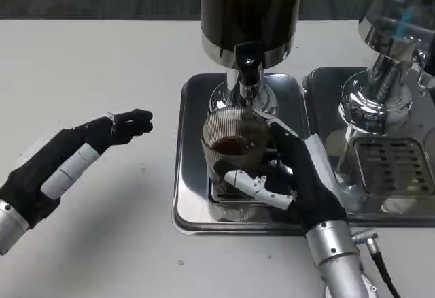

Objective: Grasp the cup under the faucet to collect the drink, then remove the cup.

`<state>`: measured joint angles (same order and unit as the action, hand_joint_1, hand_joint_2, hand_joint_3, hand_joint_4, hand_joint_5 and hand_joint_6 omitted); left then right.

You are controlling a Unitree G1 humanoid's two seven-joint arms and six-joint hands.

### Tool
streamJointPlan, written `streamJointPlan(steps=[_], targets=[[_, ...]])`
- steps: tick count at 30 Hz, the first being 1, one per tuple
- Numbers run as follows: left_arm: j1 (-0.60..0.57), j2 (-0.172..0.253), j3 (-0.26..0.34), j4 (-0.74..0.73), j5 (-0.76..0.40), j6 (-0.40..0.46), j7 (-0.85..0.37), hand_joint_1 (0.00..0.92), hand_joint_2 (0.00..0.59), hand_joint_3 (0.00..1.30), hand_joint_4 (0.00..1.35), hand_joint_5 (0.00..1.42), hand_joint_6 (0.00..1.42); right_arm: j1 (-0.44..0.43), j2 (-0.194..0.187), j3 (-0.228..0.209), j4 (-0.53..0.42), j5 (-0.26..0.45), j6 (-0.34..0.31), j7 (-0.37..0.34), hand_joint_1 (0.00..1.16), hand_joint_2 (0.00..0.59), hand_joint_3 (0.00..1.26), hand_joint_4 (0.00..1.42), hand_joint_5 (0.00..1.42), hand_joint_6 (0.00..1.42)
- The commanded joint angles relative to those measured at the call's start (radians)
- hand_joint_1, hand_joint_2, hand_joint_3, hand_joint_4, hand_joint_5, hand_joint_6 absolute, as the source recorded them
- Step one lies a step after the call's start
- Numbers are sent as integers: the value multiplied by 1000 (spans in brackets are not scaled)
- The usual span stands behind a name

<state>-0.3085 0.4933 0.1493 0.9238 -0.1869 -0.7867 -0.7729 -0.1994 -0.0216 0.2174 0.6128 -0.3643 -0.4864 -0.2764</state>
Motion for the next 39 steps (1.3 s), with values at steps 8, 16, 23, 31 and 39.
streamJointPlan(steps=[8, 16, 23, 31, 39], targets=[[-5, 14, -2, 28, 17, 16, 1, 0, 112, 273, 269, 190, 167, 6, 20, 5, 42, -25, -53, -96, 680, 213, 407, 450, 541, 716], [-18, 10, -10, 39, 22, 17, -4, 0, 121, 273, 275, 190, 169, 15, 20, 6, 45, -48, -78, -151, 666, 208, 443, 508, 610, 835], [-27, 8, -16, 49, 23, 16, -3, 0, 127, 273, 275, 196, 171, 28, 16, 8, 45, -61, -92, -181, 667, 208, 467, 538, 643, 894], [-29, 5, -18, 49, 23, 17, -4, 0, 129, 267, 275, 200, 173, 38, 12, 4, 37, -81, -111, -212, 679, 213, 500, 590, 706, 970], [-30, 1, -22, 49, 23, 17, -5, 0, 138, 264, 275, 201, 185, 53, 10, 3, 27, -90, -130, -242, 679, 213, 544, 626, 737, 1030]])
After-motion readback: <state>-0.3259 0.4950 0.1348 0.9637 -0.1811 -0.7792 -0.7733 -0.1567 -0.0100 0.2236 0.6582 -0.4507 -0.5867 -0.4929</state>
